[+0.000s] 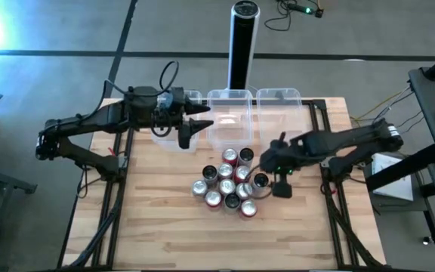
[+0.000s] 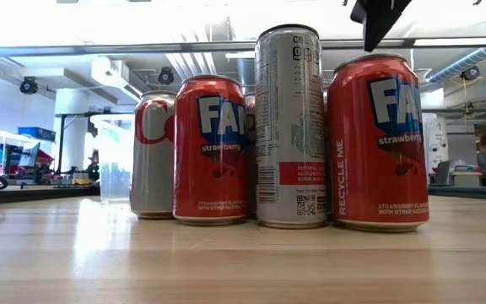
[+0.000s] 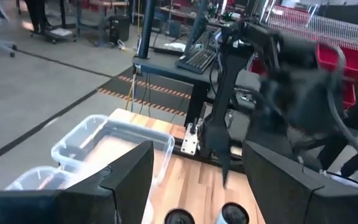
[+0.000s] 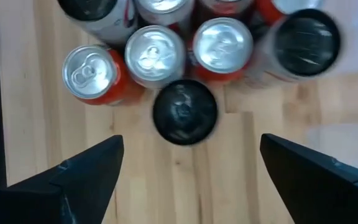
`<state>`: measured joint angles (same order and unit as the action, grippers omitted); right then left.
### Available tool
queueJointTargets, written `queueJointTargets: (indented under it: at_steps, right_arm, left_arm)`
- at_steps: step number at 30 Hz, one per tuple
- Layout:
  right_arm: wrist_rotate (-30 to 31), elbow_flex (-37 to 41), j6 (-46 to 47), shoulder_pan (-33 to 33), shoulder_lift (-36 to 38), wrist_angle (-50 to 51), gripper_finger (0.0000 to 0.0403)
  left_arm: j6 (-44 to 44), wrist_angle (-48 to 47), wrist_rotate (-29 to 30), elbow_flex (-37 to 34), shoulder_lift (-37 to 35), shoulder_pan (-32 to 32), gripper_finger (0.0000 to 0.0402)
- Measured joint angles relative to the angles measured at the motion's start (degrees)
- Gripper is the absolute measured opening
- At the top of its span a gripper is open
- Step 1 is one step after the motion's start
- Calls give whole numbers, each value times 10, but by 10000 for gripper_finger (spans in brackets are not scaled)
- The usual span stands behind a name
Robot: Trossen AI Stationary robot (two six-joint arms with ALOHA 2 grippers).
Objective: Sort soda cans
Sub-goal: Put the white-pink soda can into the right white bin
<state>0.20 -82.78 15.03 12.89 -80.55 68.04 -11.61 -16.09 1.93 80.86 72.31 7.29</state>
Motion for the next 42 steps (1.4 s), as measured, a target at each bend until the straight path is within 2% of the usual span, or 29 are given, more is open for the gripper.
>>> queueJointTargets:
  at_steps: [6,15,25,30,35,38,42]
  right_arm:
    - [1,0,0,2,-53,-1,373]
    - [17,0,0,2,-113,-9,373]
    - [20,0,15,1,-163,-9,369]
    - [27,0,15,-5,-170,-9,336]
    - [10,-1,9,-13,-162,1,276]
    - [-12,-24,1,-19,-150,62,246]
    - [-24,-91,-25,-26,-133,167,244]
  left_arm:
    - [1,10,-2,0,14,-2,230]
    - [-9,5,-57,-1,33,-16,230]
    - [2,-15,-60,-1,8,-21,230]
    - [7,-17,-60,-1,-2,-21,230]
    - [12,-18,-60,-1,-3,-21,230]
    - [12,-16,-60,-1,-7,-21,230]
    - [16,-9,-57,-1,-11,-19,230]
